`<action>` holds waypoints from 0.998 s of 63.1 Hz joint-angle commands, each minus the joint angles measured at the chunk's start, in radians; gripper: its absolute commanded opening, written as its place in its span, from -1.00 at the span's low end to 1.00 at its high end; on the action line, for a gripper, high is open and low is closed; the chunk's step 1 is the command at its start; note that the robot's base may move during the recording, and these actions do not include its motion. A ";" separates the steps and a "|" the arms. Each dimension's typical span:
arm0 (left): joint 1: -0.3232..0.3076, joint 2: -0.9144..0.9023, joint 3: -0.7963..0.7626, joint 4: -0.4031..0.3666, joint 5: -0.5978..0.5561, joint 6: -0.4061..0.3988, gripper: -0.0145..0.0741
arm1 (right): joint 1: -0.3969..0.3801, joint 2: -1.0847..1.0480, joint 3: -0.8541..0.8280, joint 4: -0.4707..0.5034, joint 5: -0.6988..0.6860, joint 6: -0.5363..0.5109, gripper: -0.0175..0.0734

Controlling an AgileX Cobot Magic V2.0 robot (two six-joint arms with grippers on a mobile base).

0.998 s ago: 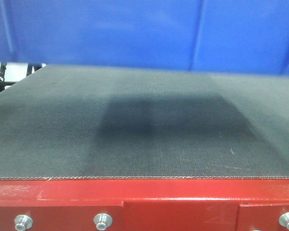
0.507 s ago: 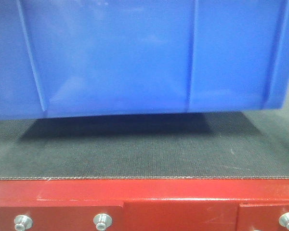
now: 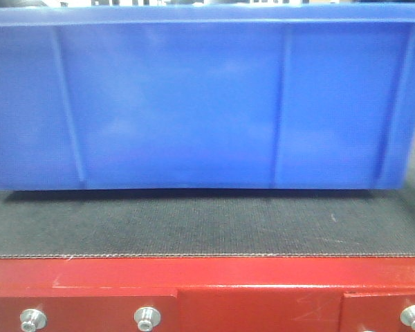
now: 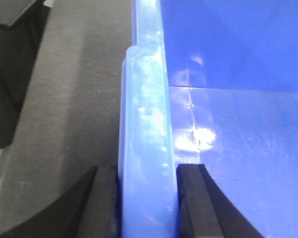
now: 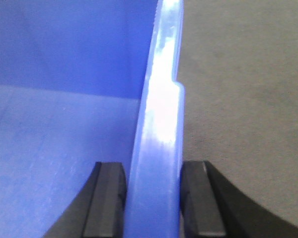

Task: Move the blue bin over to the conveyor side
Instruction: 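Lower the blue bin with both grippers onto the dark conveyor belt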

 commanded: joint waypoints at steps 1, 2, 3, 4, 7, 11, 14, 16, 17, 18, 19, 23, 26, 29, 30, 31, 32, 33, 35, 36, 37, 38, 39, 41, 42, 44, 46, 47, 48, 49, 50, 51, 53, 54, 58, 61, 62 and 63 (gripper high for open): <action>-0.014 -0.015 -0.019 -0.001 -0.115 0.001 -0.72 | -0.008 -0.024 -0.017 -0.006 -0.137 -0.015 -0.79; -0.014 -0.015 -0.019 -0.001 -0.115 0.001 -0.72 | -0.008 -0.024 -0.017 -0.006 -0.137 -0.015 -0.79; -0.014 -0.015 -0.019 -0.001 -0.115 0.001 -0.72 | -0.008 -0.024 -0.017 -0.006 -0.137 -0.015 -0.79; -0.014 -0.015 -0.019 -0.001 -0.115 0.001 -0.72 | -0.009 -0.024 -0.017 -0.006 -0.135 -0.015 -0.79; -0.014 -0.015 -0.019 -0.001 -0.115 0.001 -0.72 | -0.009 -0.024 -0.017 -0.006 -0.133 -0.015 -0.79; -0.014 -0.011 -0.019 -0.001 -0.115 0.001 -0.72 | -0.009 -0.022 -0.017 -0.006 -0.133 -0.015 -0.79; -0.014 -0.005 -0.019 -0.001 -0.110 0.001 -0.72 | -0.009 -0.022 -0.017 -0.006 -0.133 -0.015 -0.79; -0.014 -0.001 -0.019 -0.003 -0.107 0.001 -0.72 | -0.009 -0.019 -0.017 -0.006 -0.133 -0.015 -0.79; -0.014 0.002 -0.019 -0.006 -0.105 0.001 -0.72 | -0.009 -0.019 -0.017 -0.006 -0.133 -0.015 -0.79; -0.014 0.004 -0.019 -0.006 -0.105 0.001 -0.72 | -0.009 -0.019 -0.017 -0.006 -0.133 -0.015 -0.79; -0.014 0.006 -0.019 -0.006 -0.105 0.001 -0.72 | -0.009 -0.017 -0.017 -0.006 -0.133 -0.015 -0.79; -0.016 0.008 -0.019 -0.008 -0.105 0.001 -0.72 | -0.009 -0.015 -0.017 -0.006 -0.133 -0.015 -0.79; -0.016 0.008 -0.019 -0.008 -0.105 0.001 -0.72 | -0.009 -0.013 -0.017 -0.006 -0.133 -0.015 -0.79; -0.016 0.008 -0.019 -0.008 -0.113 0.001 -0.72 | -0.009 -0.008 -0.017 -0.006 -0.133 -0.015 -0.79; -0.016 0.008 -0.019 -0.008 -0.113 0.001 -0.72 | -0.009 -0.006 -0.017 -0.006 -0.135 -0.015 -0.79; -0.016 0.008 -0.019 -0.008 -0.115 0.001 -0.72 | -0.009 -0.004 -0.017 -0.006 -0.135 -0.018 -0.79; -0.016 0.008 -0.019 -0.008 -0.115 0.001 -0.71 | -0.009 -0.002 -0.017 -0.006 -0.135 -0.022 -0.79; -0.016 0.008 -0.019 -0.008 -0.117 0.001 -0.71 | -0.009 -0.001 -0.017 -0.006 -0.135 -0.022 -0.78; -0.016 0.008 -0.019 -0.008 -0.117 0.001 -0.68 | -0.009 0.002 -0.017 -0.006 -0.133 -0.022 -0.76; -0.016 0.008 -0.019 -0.008 -0.117 0.001 -0.66 | -0.009 0.002 -0.017 -0.006 -0.133 -0.022 -0.74; -0.016 0.008 -0.019 -0.008 -0.117 0.001 -0.61 | -0.009 0.002 -0.017 -0.006 -0.133 -0.022 -0.70; -0.016 0.008 -0.019 -0.008 -0.117 0.001 -0.57 | -0.009 0.002 -0.017 -0.006 -0.133 -0.022 -0.63; -0.016 0.008 -0.019 -0.008 -0.115 0.001 -0.52 | -0.009 0.004 -0.017 -0.006 -0.133 -0.022 -0.58; -0.016 0.008 -0.019 -0.008 -0.115 0.001 -0.42 | -0.009 0.004 -0.017 -0.006 -0.133 -0.022 -0.45; -0.016 0.008 -0.019 -0.008 -0.113 0.001 -0.35 | -0.009 0.004 -0.017 -0.006 -0.133 -0.022 -0.37; -0.016 0.008 -0.019 -0.008 -0.113 0.001 -0.18 | -0.009 0.005 -0.017 -0.006 -0.135 -0.022 -0.18; -0.016 0.008 -0.019 -0.008 -0.111 0.001 -0.03 | -0.009 0.005 -0.017 -0.006 -0.137 -0.022 -0.03; -0.016 0.008 -0.019 -0.008 -0.109 0.001 0.04 | -0.009 0.005 -0.017 -0.006 -0.137 -0.022 0.03; -0.016 0.008 -0.019 -0.008 -0.109 0.001 0.11 | -0.009 0.005 -0.017 -0.006 -0.137 -0.022 0.10; -0.016 0.008 -0.019 -0.008 -0.109 0.001 0.18 | -0.009 0.005 -0.017 -0.006 -0.137 -0.022 0.16; -0.016 0.008 -0.019 -0.008 -0.109 0.001 0.27 | -0.009 0.005 -0.017 -0.006 -0.137 -0.022 0.22; -0.016 0.008 -0.019 -0.008 -0.109 0.001 0.33 | -0.009 0.005 -0.017 -0.006 -0.137 -0.022 0.27; -0.016 0.008 -0.019 -0.008 -0.109 0.001 0.43 | -0.009 0.005 -0.017 -0.006 -0.137 -0.022 0.39; -0.016 0.008 -0.019 -0.008 -0.109 0.001 0.48 | -0.009 0.005 -0.017 -0.006 -0.137 -0.022 0.42; -0.016 0.008 -0.026 -0.008 -0.109 0.001 0.60 | -0.009 0.005 -0.017 -0.006 -0.137 -0.022 0.54; -0.016 0.008 -0.031 -0.008 -0.113 0.001 0.62 | -0.009 0.001 -0.022 -0.006 -0.132 -0.022 0.58; -0.016 0.008 -0.037 -0.008 -0.113 0.001 0.62 | -0.009 0.001 -0.025 -0.006 -0.126 -0.022 0.58; -0.016 0.008 -0.042 -0.008 -0.109 0.001 0.62 | -0.009 -0.001 -0.028 -0.006 -0.123 -0.022 0.58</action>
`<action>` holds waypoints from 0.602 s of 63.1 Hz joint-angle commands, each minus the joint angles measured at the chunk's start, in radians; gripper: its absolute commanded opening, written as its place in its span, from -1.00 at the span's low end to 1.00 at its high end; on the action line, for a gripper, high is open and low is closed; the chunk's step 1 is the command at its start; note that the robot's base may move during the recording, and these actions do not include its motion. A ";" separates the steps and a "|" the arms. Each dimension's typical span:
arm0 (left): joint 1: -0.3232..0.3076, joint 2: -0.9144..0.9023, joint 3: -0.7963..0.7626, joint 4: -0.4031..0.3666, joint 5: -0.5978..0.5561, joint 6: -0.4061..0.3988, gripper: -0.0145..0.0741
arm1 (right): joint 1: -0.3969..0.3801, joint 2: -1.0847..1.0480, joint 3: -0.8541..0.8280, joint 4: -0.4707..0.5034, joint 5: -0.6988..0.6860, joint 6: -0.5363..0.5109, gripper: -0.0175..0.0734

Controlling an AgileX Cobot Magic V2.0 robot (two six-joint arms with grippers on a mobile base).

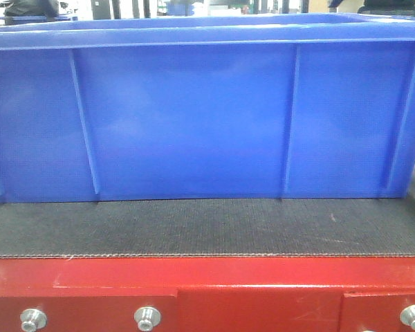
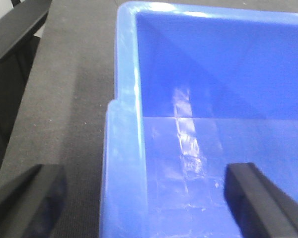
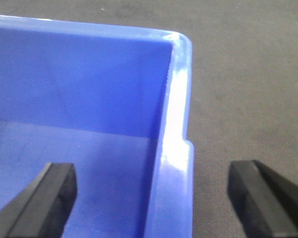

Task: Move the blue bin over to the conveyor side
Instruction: 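Lower the blue bin with both grippers onto the dark conveyor belt, then open both grippers and release the blue bin's walls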

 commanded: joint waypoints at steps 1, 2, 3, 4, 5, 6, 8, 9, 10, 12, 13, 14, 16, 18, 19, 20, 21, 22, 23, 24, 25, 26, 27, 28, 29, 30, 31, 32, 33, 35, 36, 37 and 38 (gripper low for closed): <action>-0.005 -0.014 -0.028 -0.006 -0.020 0.001 0.61 | -0.003 -0.020 -0.022 -0.004 -0.007 -0.009 0.57; -0.005 -0.014 -0.033 -0.006 -0.020 0.001 0.61 | -0.003 -0.022 -0.029 -0.004 -0.002 -0.009 0.57; -0.005 -0.015 -0.038 -0.006 -0.020 0.001 0.61 | -0.003 -0.025 -0.034 -0.004 0.001 -0.009 0.57; -0.005 -0.018 -0.044 -0.006 -0.020 0.001 0.60 | -0.003 -0.031 -0.039 -0.004 0.003 -0.009 0.57; -0.005 -0.020 -0.050 -0.006 -0.020 0.001 0.60 | -0.003 -0.034 -0.044 -0.004 0.006 -0.009 0.57; -0.005 -0.023 -0.055 -0.006 -0.020 0.001 0.59 | -0.003 -0.040 -0.053 -0.004 0.008 -0.009 0.57; -0.005 -0.033 -0.071 -0.006 -0.020 0.001 0.58 | -0.003 -0.050 -0.066 -0.004 0.015 -0.009 0.57; -0.005 -0.036 -0.076 -0.006 -0.018 0.001 0.56 | -0.003 -0.054 -0.072 -0.004 0.017 -0.009 0.57; -0.005 -0.040 -0.086 -0.006 -0.018 0.001 0.54 | -0.003 -0.063 -0.082 -0.004 0.020 -0.009 0.57; -0.005 -0.053 -0.098 -0.006 -0.009 0.001 0.48 | -0.003 -0.074 -0.096 -0.004 0.030 -0.009 0.56; -0.005 -0.058 -0.106 -0.006 0.000 0.001 0.45 | -0.003 -0.080 -0.107 -0.004 0.036 -0.009 0.56; -0.005 -0.064 -0.112 -0.006 0.006 0.001 0.41 | -0.003 -0.087 -0.114 -0.004 0.044 -0.009 0.54; -0.005 -0.075 -0.125 -0.006 0.019 0.001 0.32 | -0.003 -0.101 -0.129 -0.004 0.057 -0.009 0.46; -0.005 -0.090 -0.138 -0.006 0.031 0.001 0.17 | -0.003 -0.113 -0.141 -0.004 0.072 -0.009 0.36; -0.005 -0.096 -0.143 -0.006 0.033 0.001 0.10 | -0.003 -0.122 -0.149 -0.004 0.076 -0.009 0.27; -0.005 -0.106 -0.144 -0.006 0.033 0.001 0.03 | -0.003 -0.128 -0.154 -0.004 0.081 -0.009 0.20; -0.005 -0.112 -0.146 -0.006 0.033 0.001 -0.07 | -0.003 -0.133 -0.158 -0.004 0.082 -0.009 0.13; -0.005 -0.119 -0.147 -0.004 0.027 0.001 -0.14 | -0.003 -0.139 -0.163 -0.004 0.082 -0.009 0.06; -0.005 -0.129 -0.147 -0.004 0.027 0.001 -0.25 | -0.003 -0.145 -0.166 -0.004 0.082 -0.009 -0.02; -0.005 -0.135 -0.147 -0.004 0.022 0.001 -0.32 | -0.003 -0.153 -0.168 -0.004 0.082 -0.009 -0.14; -0.005 -0.141 -0.147 -0.004 0.020 0.001 -0.39 | -0.003 -0.159 -0.168 -0.004 0.077 -0.009 -0.22; -0.005 -0.149 -0.147 -0.004 0.018 0.001 -0.46 | -0.003 -0.164 -0.168 -0.004 0.072 -0.009 -0.30; -0.005 -0.152 -0.147 -0.004 0.014 0.001 -0.53 | -0.003 -0.173 -0.168 -0.004 0.069 -0.009 -0.42; -0.005 -0.159 -0.147 -0.004 0.010 0.001 -0.60 | -0.003 -0.177 -0.168 -0.004 0.067 -0.009 -0.49; -0.005 -0.166 -0.147 -0.004 0.000 0.001 -0.71 | -0.003 -0.181 -0.168 -0.004 0.062 -0.009 -0.56; -0.005 -0.170 -0.147 -0.004 -0.006 0.001 -0.77 | -0.003 -0.187 -0.168 -0.004 0.057 -0.009 -0.63; -0.005 -0.175 -0.148 -0.004 -0.010 0.001 -0.77 | -0.003 -0.191 -0.168 -0.004 0.050 -0.009 -0.73; -0.005 -0.180 -0.148 -0.004 -0.012 0.001 -0.72 | -0.003 -0.192 -0.168 -0.004 0.047 -0.009 -0.76; -0.005 -0.185 -0.148 -0.004 -0.017 0.001 -0.70 | -0.003 -0.199 -0.168 -0.004 0.037 -0.009 -0.85; -0.005 -0.198 -0.148 -0.004 -0.017 0.001 -0.65 | -0.003 -0.204 -0.168 -0.004 0.028 -0.009 -0.82; -0.005 -0.204 -0.148 -0.004 -0.014 0.001 -0.64 | -0.003 -0.208 -0.168 -0.004 0.028 -0.009 -0.79; -0.005 -0.208 -0.148 -0.004 -0.013 0.001 -0.63 | -0.003 -0.211 -0.168 -0.004 0.031 -0.009 -0.78; -0.005 -0.215 -0.148 -0.004 -0.007 0.001 -0.62 | -0.003 -0.216 -0.168 -0.002 0.042 -0.009 -0.76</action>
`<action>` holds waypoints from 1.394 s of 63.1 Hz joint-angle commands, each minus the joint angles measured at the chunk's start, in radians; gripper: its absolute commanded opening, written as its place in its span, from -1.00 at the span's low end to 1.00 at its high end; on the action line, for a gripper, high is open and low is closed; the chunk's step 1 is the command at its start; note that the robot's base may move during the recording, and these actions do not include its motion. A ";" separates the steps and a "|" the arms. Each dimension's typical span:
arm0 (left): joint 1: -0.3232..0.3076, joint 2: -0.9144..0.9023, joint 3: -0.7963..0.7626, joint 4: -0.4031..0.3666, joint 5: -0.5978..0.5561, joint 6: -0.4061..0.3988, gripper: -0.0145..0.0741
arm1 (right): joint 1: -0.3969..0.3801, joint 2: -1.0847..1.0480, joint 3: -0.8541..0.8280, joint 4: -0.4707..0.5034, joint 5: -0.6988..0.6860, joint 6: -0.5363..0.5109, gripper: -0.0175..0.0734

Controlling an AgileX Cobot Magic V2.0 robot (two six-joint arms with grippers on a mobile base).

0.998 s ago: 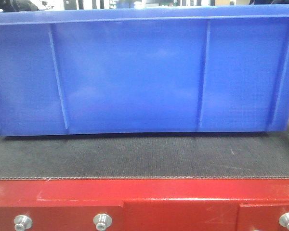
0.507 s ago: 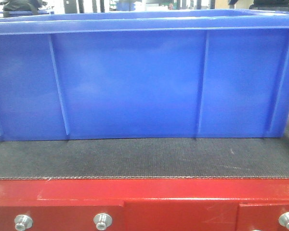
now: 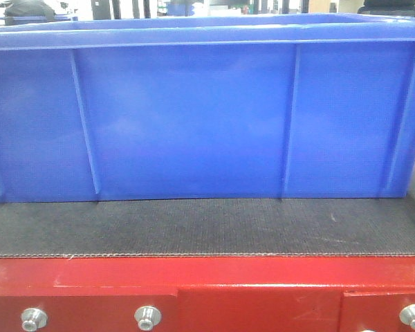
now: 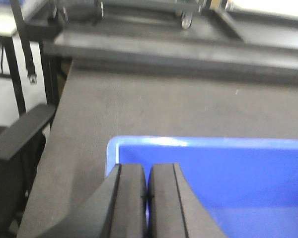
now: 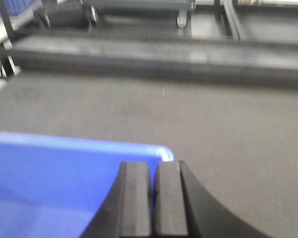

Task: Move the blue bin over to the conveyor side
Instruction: 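Open both grippers and release the blue bin's walls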

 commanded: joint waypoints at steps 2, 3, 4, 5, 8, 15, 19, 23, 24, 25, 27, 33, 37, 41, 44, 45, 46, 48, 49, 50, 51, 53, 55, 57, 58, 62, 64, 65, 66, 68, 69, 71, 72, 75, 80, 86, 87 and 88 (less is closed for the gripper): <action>-0.005 -0.042 -0.006 -0.004 -0.005 0.001 -0.61 | -0.003 -0.032 -0.008 -0.002 0.005 -0.008 -0.77; -0.005 -0.046 -0.006 -0.004 0.000 0.001 -0.61 | -0.003 -0.036 -0.008 -0.002 0.023 -0.008 -0.77; -0.005 -0.051 -0.006 -0.004 0.005 0.001 -0.62 | -0.003 -0.038 -0.008 -0.002 0.034 -0.008 -0.77; -0.005 -0.055 -0.006 -0.001 0.010 0.001 -0.62 | -0.003 -0.042 -0.008 -0.002 0.046 -0.008 -0.77; -0.005 -0.072 -0.006 0.003 0.020 0.001 -0.62 | -0.003 -0.049 -0.008 -0.002 0.083 -0.008 -0.77; -0.001 -0.103 -0.004 0.001 -0.049 -0.009 -0.62 | -0.003 -0.077 -0.008 -0.006 0.118 -0.008 -0.77; -0.001 -0.113 0.007 -0.005 -0.116 -0.009 -0.62 | -0.003 -0.085 -0.005 -0.037 0.100 -0.008 -0.77; -0.001 -0.120 0.021 -0.023 -0.139 -0.009 -0.62 | -0.003 -0.090 -0.003 -0.071 0.100 -0.008 -0.77; -0.001 -0.121 0.026 -0.029 -0.139 -0.009 -0.62 | -0.003 -0.094 -0.001 -0.075 0.104 -0.008 -0.77; -0.001 -0.124 0.033 -0.033 -0.136 -0.009 -0.62 | -0.003 -0.094 -0.001 -0.079 0.107 -0.008 -0.77; -0.001 -0.128 0.051 -0.037 -0.123 -0.009 -0.62 | -0.003 -0.102 0.008 -0.080 0.109 -0.008 -0.77; -0.003 -0.155 0.130 -0.041 -0.115 -0.009 -0.62 | -0.003 -0.136 0.069 -0.081 0.087 -0.008 -0.77; -0.003 -0.185 0.209 -0.051 -0.149 -0.009 -0.62 | -0.003 -0.168 0.138 -0.081 0.052 -0.008 -0.77; -0.003 -0.223 0.301 -0.068 -0.215 -0.009 -0.62 | -0.003 -0.199 0.217 -0.081 -0.007 -0.008 -0.77; -0.003 -0.257 0.377 -0.075 -0.272 -0.009 -0.62 | -0.003 -0.229 0.285 -0.081 -0.063 -0.008 -0.77; -0.003 -0.268 0.398 -0.078 -0.287 -0.009 -0.62 | -0.003 -0.239 0.304 -0.081 -0.078 -0.008 -0.77; -0.003 -0.284 0.431 -0.080 -0.310 -0.009 -0.62 | -0.003 -0.254 0.324 -0.081 -0.094 -0.008 -0.77; -0.003 -0.307 0.474 -0.082 -0.337 -0.009 -0.62 | -0.003 -0.279 0.374 -0.081 -0.131 -0.008 -0.77; -0.003 -0.325 0.506 -0.082 -0.349 -0.009 -0.62 | -0.003 -0.290 0.393 -0.081 -0.146 -0.008 -0.77; -0.003 -0.337 0.526 -0.082 -0.359 -0.009 -0.62 | -0.003 -0.301 0.413 -0.081 -0.167 -0.008 -0.77; -0.003 -0.356 0.556 -0.082 -0.372 -0.009 -0.62 | -0.003 -0.311 0.433 -0.081 -0.181 -0.008 -0.77; -0.003 -0.382 0.596 -0.082 -0.382 -0.009 -0.62 | -0.003 -0.340 0.481 -0.081 -0.213 -0.008 -0.77; -0.003 -0.408 0.632 -0.082 -0.387 -0.009 -0.62 | -0.003 -0.363 0.528 -0.081 -0.237 -0.008 -0.77; -0.003 -0.443 0.677 -0.082 -0.391 -0.009 -0.62 | -0.003 -0.392 0.565 -0.081 -0.259 -0.008 -0.77; -0.003 -0.463 0.703 -0.082 -0.394 -0.009 -0.62 | -0.003 -0.405 0.593 -0.081 -0.276 -0.008 -0.77; -0.003 -0.526 0.777 -0.082 -0.399 -0.009 -0.62 | -0.003 -0.467 0.673 -0.081 -0.320 -0.008 -0.77; -0.003 -0.562 0.813 -0.082 -0.399 -0.009 -0.62 | -0.003 -0.494 0.706 -0.081 -0.331 -0.008 -0.77; -0.003 -0.577 0.827 -0.082 -0.399 -0.009 -0.62 | -0.003 -0.515 0.731 -0.081 -0.337 -0.008 -0.77; -0.003 -0.599 0.847 -0.082 -0.399 -0.009 -0.62 | -0.003 -0.529 0.747 -0.081 -0.340 -0.008 -0.77; -0.003 -0.637 0.879 -0.082 -0.399 -0.009 -0.62 | -0.003 -0.563 0.788 -0.081 -0.348 -0.008 -0.77; -0.003 -0.659 0.890 -0.082 -0.399 -0.009 -0.62 | -0.003 -0.585 0.818 -0.081 -0.349 -0.008 -0.77; -0.003 -0.704 0.925 -0.082 -0.399 -0.009 -0.62 | -0.003 -0.622 0.855 -0.081 -0.352 -0.008 -0.77; -0.003 -0.721 0.946 -0.082 -0.399 -0.009 -0.62 | -0.003 -0.651 0.883 -0.081 -0.352 -0.008 -0.77; -0.003 -0.779 0.975 -0.082 -0.399 -0.009 -0.62 | -0.003 -0.702 0.930 -0.081 -0.352 -0.008 -0.77; -0.003 -0.871 1.031 -0.082 -0.397 -0.009 -0.62 | -0.003 -0.798 0.999 -0.081 -0.352 -0.008 -0.77; -0.003 -0.991 1.092 -0.082 -0.395 -0.009 -0.62 | -0.003 -0.901 1.074 -0.081 -0.352 -0.008 -0.77; -0.003 -1.006 1.105 -0.082 -0.395 -0.009 -0.62 | -0.003 -0.925 1.087 -0.081 -0.352 -0.008 -0.77; -0.003 -1.029 1.114 -0.082 -0.395 -0.009 -0.62 | -0.003 -0.940 1.096 -0.081 -0.352 -0.008 -0.77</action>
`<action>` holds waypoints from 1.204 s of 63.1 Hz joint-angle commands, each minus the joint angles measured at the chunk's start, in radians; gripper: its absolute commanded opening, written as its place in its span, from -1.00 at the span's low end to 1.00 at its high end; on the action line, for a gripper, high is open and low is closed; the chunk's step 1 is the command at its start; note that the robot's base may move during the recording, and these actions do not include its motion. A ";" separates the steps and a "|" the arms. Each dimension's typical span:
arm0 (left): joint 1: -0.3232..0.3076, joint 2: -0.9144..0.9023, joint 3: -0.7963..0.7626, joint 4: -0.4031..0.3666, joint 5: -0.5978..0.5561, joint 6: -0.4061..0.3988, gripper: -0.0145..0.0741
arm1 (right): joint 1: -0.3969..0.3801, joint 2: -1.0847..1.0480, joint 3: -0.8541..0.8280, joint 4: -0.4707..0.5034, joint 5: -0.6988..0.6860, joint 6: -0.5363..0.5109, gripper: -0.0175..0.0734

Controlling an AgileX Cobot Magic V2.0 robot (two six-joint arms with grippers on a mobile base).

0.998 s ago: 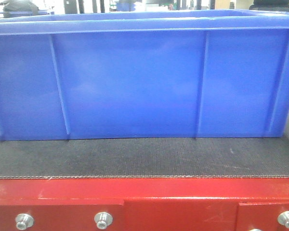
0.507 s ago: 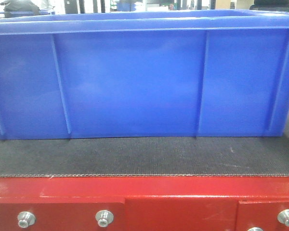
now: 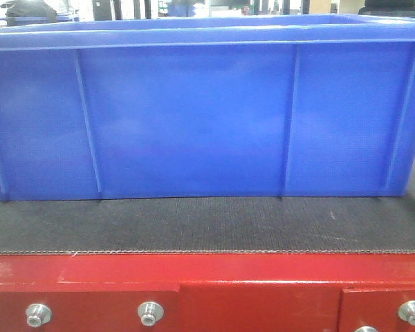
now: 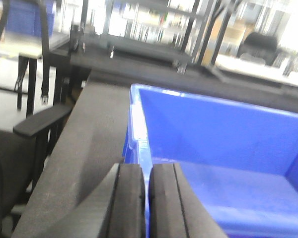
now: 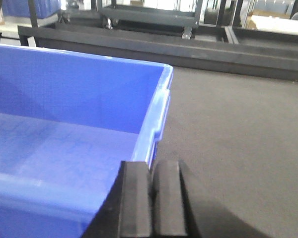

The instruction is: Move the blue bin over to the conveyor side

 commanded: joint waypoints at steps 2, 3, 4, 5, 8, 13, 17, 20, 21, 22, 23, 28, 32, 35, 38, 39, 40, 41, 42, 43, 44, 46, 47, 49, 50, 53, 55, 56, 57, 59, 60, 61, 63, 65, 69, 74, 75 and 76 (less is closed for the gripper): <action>-0.003 -0.115 0.060 -0.005 -0.013 -0.005 -0.62 | -0.003 -0.118 0.064 -0.013 -0.031 -0.007 -0.77; -0.003 -0.130 0.067 -0.005 -0.013 -0.005 -0.62 | -0.003 -0.132 0.071 -0.013 -0.031 -0.007 -0.77; -0.003 -0.152 0.076 -0.005 -0.013 -0.005 -0.62 | -0.003 -0.147 0.077 -0.013 -0.031 -0.007 -0.77; -0.003 -0.166 0.082 -0.005 -0.013 -0.005 -0.62 | -0.003 -0.169 0.082 -0.013 -0.031 -0.007 -0.77; -0.003 -0.206 0.096 -0.005 -0.013 -0.005 -0.62 | -0.003 -0.218 0.094 -0.013 -0.031 -0.007 -0.77; -0.003 -0.281 0.103 -0.005 -0.015 -0.005 -0.62 | -0.003 -0.289 0.099 -0.013 -0.031 -0.007 -0.77; -0.003 -0.334 0.103 -0.005 -0.014 -0.005 -0.62 | -0.003 -0.338 0.099 -0.013 -0.033 -0.007 -0.77; -0.003 -0.362 0.103 -0.005 -0.014 -0.005 -0.62 | -0.003 -0.374 0.099 -0.013 -0.033 -0.007 -0.77; -0.003 -0.370 0.103 -0.005 -0.014 -0.005 -0.62 | -0.003 -0.382 0.099 -0.013 -0.033 -0.007 -0.77; -0.003 -0.378 0.103 -0.005 -0.014 -0.005 -0.62 | -0.003 -0.389 0.099 -0.013 -0.033 -0.007 -0.77; -0.003 -0.386 0.103 -0.005 -0.014 -0.005 -0.62 | -0.003 -0.396 0.099 -0.013 -0.033 -0.007 -0.77; -0.003 -0.425 0.103 -0.005 -0.016 -0.005 -0.62 | -0.003 -0.427 0.099 -0.013 -0.033 -0.007 -0.77; -0.003 -0.442 0.103 -0.005 -0.017 -0.005 -0.62 | -0.003 -0.440 0.099 -0.013 -0.033 -0.007 -0.77; -0.003 -0.450 0.103 -0.005 -0.017 -0.005 -0.62 | -0.003 -0.442 0.099 -0.013 -0.033 -0.007 -0.77; -0.003 -0.450 0.103 -0.005 -0.017 -0.005 -0.62 | -0.003 -0.442 0.099 -0.013 -0.033 -0.007 -0.77; -0.003 -0.450 0.103 -0.005 -0.017 -0.005 -0.62 | -0.003 -0.442 0.099 -0.013 -0.033 -0.007 -0.77; -0.003 -0.450 0.103 -0.005 -0.017 -0.005 -0.62 | -0.003 -0.442 0.099 -0.013 -0.033 -0.007 -0.77; -0.003 -0.450 0.103 -0.005 -0.017 -0.005 -0.62 | -0.003 -0.442 0.099 -0.013 -0.033 -0.007 -0.77; -0.003 -0.450 0.103 -0.005 -0.017 -0.005 -0.62 | -0.003 -0.442 0.099 -0.013 -0.033 -0.007 -0.77; -0.003 -0.450 0.103 -0.005 -0.017 -0.005 -0.62 | -0.003 -0.442 0.099 -0.013 -0.033 -0.007 -0.77; -0.003 -0.450 0.103 -0.005 -0.017 -0.005 -0.62 | -0.003 -0.442 0.099 -0.013 -0.033 -0.007 -0.77; -0.003 -0.450 0.103 -0.005 -0.017 -0.005 -0.62 | -0.003 -0.442 0.099 -0.013 -0.033 -0.007 -0.77; -0.003 -0.450 0.103 -0.005 -0.017 -0.005 -0.62 | -0.003 -0.442 0.099 -0.013 -0.033 -0.007 -0.77; -0.003 -0.450 0.103 -0.005 -0.017 -0.005 -0.62 | -0.003 -0.442 0.099 -0.013 -0.033 -0.007 -0.77; -0.003 -0.450 0.103 -0.005 -0.017 -0.005 -0.62 | -0.003 -0.442 0.099 -0.013 -0.033 -0.007 -0.77; -0.003 -0.450 0.103 -0.005 -0.017 -0.005 -0.62 | -0.003 -0.442 0.099 -0.013 -0.033 -0.007 -0.77; -0.003 -0.450 0.103 -0.005 -0.017 -0.005 -0.62 | -0.003 -0.442 0.099 -0.013 -0.033 -0.007 -0.77; -0.003 -0.450 0.103 -0.005 -0.017 -0.005 -0.62 | -0.003 -0.442 0.099 -0.013 -0.033 -0.007 -0.77; -0.003 -0.450 0.103 -0.005 -0.017 -0.005 -0.62 | -0.003 -0.442 0.099 -0.013 -0.033 -0.007 -0.77; -0.003 -0.450 0.103 -0.005 -0.017 -0.005 -0.62 | -0.003 -0.442 0.099 -0.013 -0.033 -0.007 -0.77; -0.003 -0.450 0.103 -0.005 -0.017 -0.005 -0.62 | -0.003 -0.442 0.099 -0.013 -0.033 -0.007 -0.77; -0.003 -0.450 0.103 -0.005 -0.017 -0.005 -0.62 | -0.003 -0.442 0.099 -0.013 -0.033 -0.007 -0.77; -0.003 -0.450 0.103 -0.005 -0.017 -0.005 -0.62 | -0.003 -0.442 0.099 -0.013 -0.033 -0.007 -0.77; -0.003 -0.450 0.103 -0.005 -0.017 -0.005 -0.62 | -0.003 -0.442 0.099 -0.013 -0.033 -0.007 -0.77; -0.003 -0.450 0.103 -0.005 -0.017 -0.005 -0.62 | -0.003 -0.442 0.099 -0.013 -0.033 -0.007 -0.77; -0.003 -0.450 0.103 -0.005 -0.017 -0.005 -0.62 | -0.003 -0.442 0.105 -0.013 -0.033 -0.007 -0.77; -0.003 -0.450 0.103 -0.005 -0.017 -0.005 -0.62 | -0.003 -0.442 0.110 -0.013 -0.033 -0.007 -0.77; -0.003 -0.450 0.103 -0.005 -0.017 -0.005 -0.62 | -0.003 -0.442 0.114 -0.013 -0.033 -0.007 -0.77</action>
